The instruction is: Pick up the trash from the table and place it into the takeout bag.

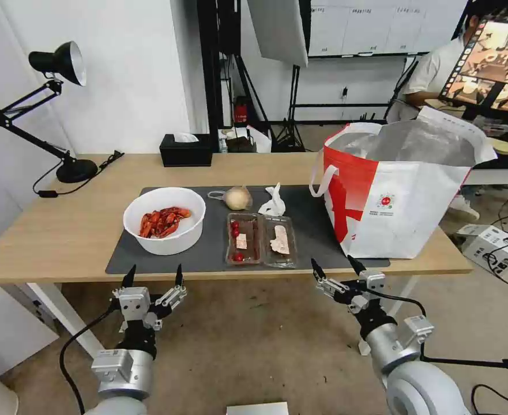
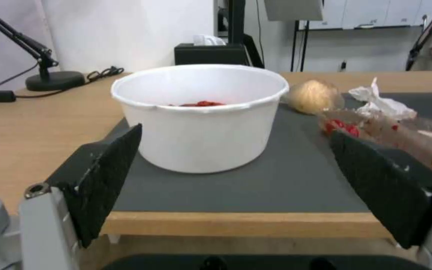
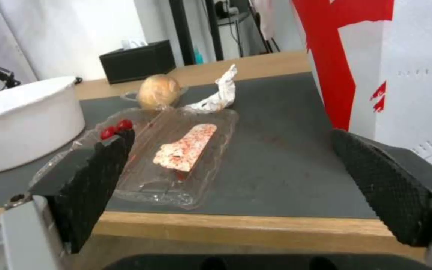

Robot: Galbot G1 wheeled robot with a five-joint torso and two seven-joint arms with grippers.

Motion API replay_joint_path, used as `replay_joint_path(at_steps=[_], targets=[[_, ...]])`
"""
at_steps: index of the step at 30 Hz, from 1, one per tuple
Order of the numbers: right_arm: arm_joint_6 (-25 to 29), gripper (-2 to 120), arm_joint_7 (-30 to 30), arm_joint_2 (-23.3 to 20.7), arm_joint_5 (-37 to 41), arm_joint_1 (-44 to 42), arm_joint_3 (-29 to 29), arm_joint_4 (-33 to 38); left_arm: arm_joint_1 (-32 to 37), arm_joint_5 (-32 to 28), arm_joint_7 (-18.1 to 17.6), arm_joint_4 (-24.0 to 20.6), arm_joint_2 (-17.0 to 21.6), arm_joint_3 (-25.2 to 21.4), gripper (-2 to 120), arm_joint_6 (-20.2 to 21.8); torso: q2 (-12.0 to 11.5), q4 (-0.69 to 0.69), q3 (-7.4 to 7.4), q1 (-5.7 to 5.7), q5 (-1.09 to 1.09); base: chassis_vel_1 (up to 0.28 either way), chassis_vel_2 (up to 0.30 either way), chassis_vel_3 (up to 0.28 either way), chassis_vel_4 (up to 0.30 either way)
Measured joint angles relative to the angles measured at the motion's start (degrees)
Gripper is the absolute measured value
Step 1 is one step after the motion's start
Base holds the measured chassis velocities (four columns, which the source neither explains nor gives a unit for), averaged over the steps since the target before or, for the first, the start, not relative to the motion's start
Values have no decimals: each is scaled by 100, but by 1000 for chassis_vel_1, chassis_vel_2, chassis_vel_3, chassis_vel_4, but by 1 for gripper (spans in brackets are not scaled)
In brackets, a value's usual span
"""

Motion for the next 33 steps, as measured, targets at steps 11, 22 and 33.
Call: replay_joint_path(at_steps=[11, 22, 33], targets=[[36, 100, -4, -13, -26, -96, 29, 17, 88, 275, 112, 26, -49, -43, 100, -225, 0, 0, 0, 0, 0, 0, 0, 0, 0], [155, 100, -22, 123, -29, -443, 41, 82, 296, 506, 194, 165, -147, -19, 100, -566, 0, 0, 0, 0, 0, 0, 0, 0, 0], [155, 100, -7, 166, 64, -409, -151, 107, 296, 473, 193, 143, -69, -60, 100, -561, 0, 0, 0, 0, 0, 0, 0, 0, 0]])
